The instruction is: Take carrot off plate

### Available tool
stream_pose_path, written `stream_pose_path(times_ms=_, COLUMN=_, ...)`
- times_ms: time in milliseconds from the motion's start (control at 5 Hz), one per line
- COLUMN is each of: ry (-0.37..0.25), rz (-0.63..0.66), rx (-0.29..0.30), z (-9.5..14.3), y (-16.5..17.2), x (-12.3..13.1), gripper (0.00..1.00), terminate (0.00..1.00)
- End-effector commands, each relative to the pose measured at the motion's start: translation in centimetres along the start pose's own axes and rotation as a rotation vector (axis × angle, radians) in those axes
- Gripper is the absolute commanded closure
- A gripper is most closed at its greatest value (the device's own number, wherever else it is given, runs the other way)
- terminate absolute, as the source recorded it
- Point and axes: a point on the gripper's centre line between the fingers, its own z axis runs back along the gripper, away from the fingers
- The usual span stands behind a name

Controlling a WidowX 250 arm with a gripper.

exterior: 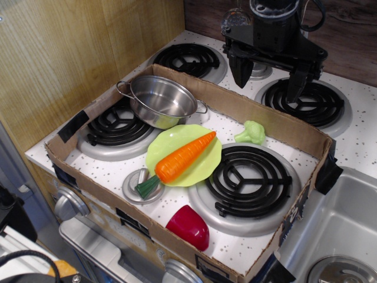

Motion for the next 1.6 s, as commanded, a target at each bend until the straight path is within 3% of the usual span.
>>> stream_pose_path(times_ms=0, ry=0.000, rz=0.000, rx=0.000, z=0.0, y=0.0, x=0.0, gripper=0.00, terminate=0.00)
stream_pose_path(times_ms=200, ry=0.056, rz=0.004, rx=0.013, z=0.2, y=0.9, x=-0.5, gripper=0.00, terminate=0.00)
stream_pose_path(times_ms=400, ry=0.053, rz=0.005, rx=0.030, z=0.2, y=2.3, x=-1.3, gripper=0.00, terminate=0.00)
stream_pose_path(times_ms=1000, ry=0.124, rz=-0.048, rx=0.066, z=-0.8, y=6.1, x=-6.8, gripper=0.00, terminate=0.00)
stream_pose_path(times_ms=1400, ry=0.065, rz=-0.117, rx=0.065, z=-2.2, y=8.1, x=-9.2, gripper=0.00, terminate=0.00)
